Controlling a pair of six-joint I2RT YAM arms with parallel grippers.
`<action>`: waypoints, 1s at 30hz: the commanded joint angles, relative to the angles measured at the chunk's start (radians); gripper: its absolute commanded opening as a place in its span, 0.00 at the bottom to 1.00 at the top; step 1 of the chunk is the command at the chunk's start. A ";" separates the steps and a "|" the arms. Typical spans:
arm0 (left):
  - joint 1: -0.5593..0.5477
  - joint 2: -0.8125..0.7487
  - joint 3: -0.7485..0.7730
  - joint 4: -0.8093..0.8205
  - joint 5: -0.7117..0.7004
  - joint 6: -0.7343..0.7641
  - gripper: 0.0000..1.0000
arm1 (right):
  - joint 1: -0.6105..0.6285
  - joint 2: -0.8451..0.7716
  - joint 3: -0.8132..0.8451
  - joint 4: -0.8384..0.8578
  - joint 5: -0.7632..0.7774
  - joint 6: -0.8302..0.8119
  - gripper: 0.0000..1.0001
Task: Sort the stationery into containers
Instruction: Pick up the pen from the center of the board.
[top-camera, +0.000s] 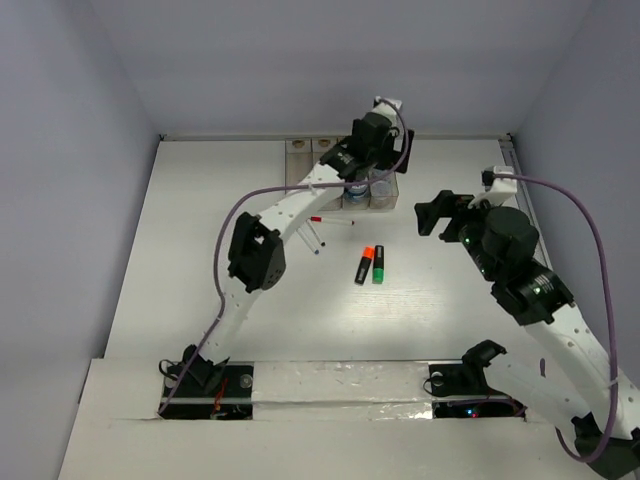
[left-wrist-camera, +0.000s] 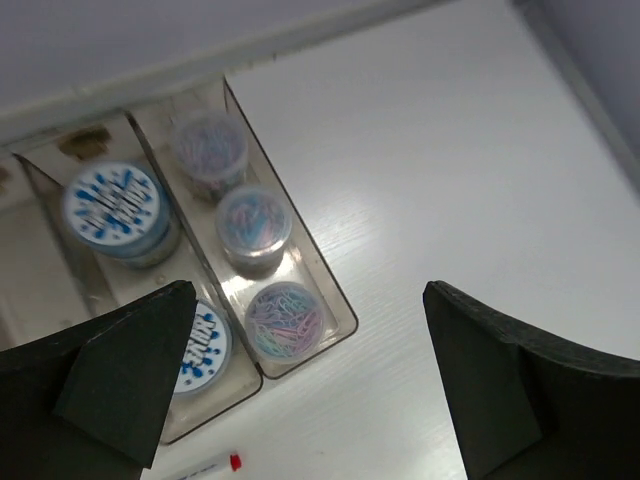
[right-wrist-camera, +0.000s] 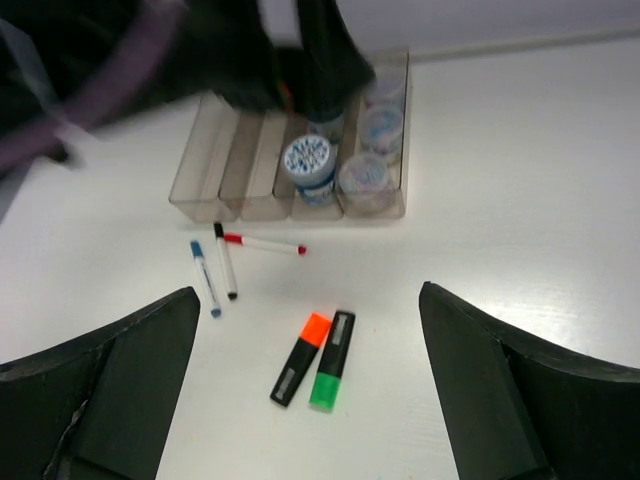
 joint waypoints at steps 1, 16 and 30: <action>0.037 -0.324 0.000 0.072 0.027 0.001 0.99 | -0.005 0.061 -0.046 -0.046 -0.078 0.046 0.96; 0.047 -1.401 -1.141 0.066 -0.158 -0.042 0.99 | 0.041 0.472 -0.231 0.100 -0.190 0.152 0.82; 0.047 -1.806 -1.434 -0.052 -0.331 -0.067 0.99 | 0.061 0.785 -0.073 0.095 -0.121 0.161 0.71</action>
